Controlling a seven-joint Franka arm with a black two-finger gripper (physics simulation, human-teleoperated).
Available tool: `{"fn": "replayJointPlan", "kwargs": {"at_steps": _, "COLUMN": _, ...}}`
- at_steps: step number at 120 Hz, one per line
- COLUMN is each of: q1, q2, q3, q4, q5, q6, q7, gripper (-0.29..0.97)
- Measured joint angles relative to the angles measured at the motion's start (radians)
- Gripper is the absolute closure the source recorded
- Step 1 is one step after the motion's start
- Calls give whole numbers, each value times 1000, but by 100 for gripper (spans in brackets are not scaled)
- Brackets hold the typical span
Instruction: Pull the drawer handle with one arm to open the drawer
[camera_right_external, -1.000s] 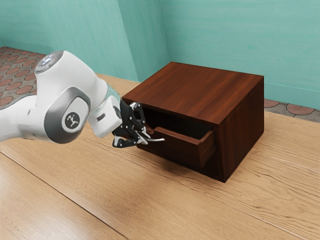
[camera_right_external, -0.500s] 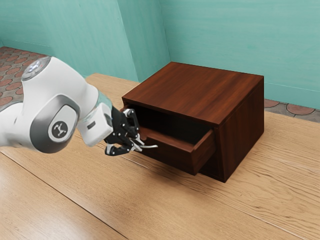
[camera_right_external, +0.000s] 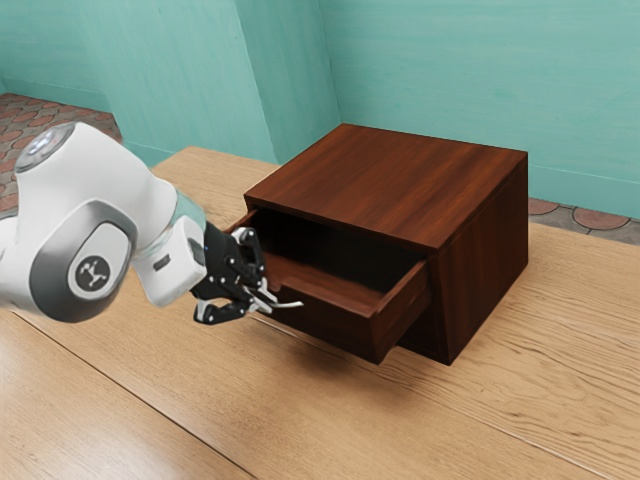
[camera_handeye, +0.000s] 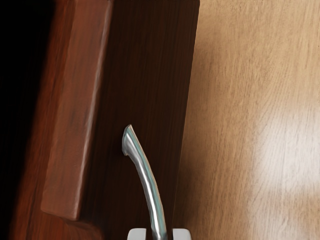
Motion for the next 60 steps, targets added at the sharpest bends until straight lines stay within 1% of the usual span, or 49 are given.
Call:
{"fn": "replayJointPlan", "kwargs": {"at_steps": 33, "q1": 0, "q2": -40, "q3": 0, "q4": -40, "q5": 0, "q6": -13, "q7": 0, "gripper": 74}}
{"fn": "replayJointPlan", "kwargs": {"at_steps": 60, "q1": 0, "q2": -94, "q3": 0, "q4": -75, "q5": 1, "q6": -37, "q7": 0, "gripper": 74}}
